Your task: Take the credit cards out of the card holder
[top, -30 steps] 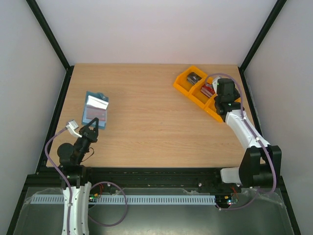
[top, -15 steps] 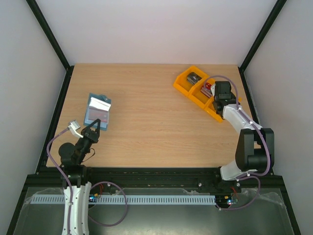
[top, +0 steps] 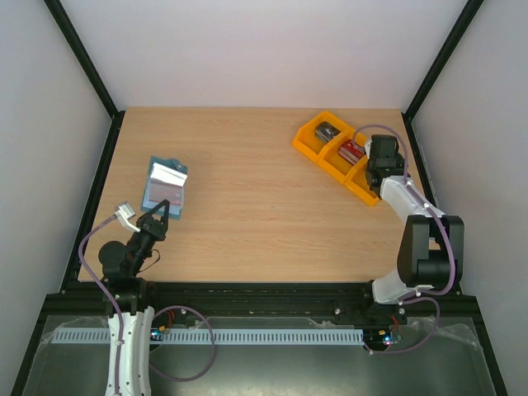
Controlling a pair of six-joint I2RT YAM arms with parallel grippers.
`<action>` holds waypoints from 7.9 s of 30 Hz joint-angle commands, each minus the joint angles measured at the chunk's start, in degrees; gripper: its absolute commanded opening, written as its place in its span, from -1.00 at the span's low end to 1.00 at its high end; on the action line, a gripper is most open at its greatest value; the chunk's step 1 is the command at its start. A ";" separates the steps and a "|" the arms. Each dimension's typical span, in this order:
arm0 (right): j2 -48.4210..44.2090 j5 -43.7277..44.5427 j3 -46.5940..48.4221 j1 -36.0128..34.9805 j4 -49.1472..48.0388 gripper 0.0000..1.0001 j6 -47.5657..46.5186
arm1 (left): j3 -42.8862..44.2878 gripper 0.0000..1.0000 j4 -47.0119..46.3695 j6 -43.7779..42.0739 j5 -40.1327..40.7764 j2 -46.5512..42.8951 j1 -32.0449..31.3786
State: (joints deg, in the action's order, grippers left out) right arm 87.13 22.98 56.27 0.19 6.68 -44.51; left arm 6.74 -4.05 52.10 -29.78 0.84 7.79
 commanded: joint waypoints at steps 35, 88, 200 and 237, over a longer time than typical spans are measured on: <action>6.10 -14.79 6.73 4.39 6.23 -0.97 -7.78 | -0.41 -0.95 -0.78 0.45 1.08 -1.19 0.86; 1.65 -16.45 10.97 5.04 -3.81 0.57 47.83 | -1.15 -0.95 -2.72 0.99 -0.29 -1.23 1.29; -7.83 -55.31 22.58 -52.41 2.04 0.13 33.09 | 22.49 -0.95 5.08 -41.61 -42.21 13.14 -0.76; -4.99 -87.19 22.23 -47.12 -5.09 -0.97 42.35 | 20.07 0.10 1.61 -36.61 -25.63 7.43 -0.94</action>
State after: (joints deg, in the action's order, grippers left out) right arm 84.07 -58.72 79.68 -47.75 8.12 -5.58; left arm 27.20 0.78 15.33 -58.61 9.80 7.03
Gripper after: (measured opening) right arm 0.031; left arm 0.536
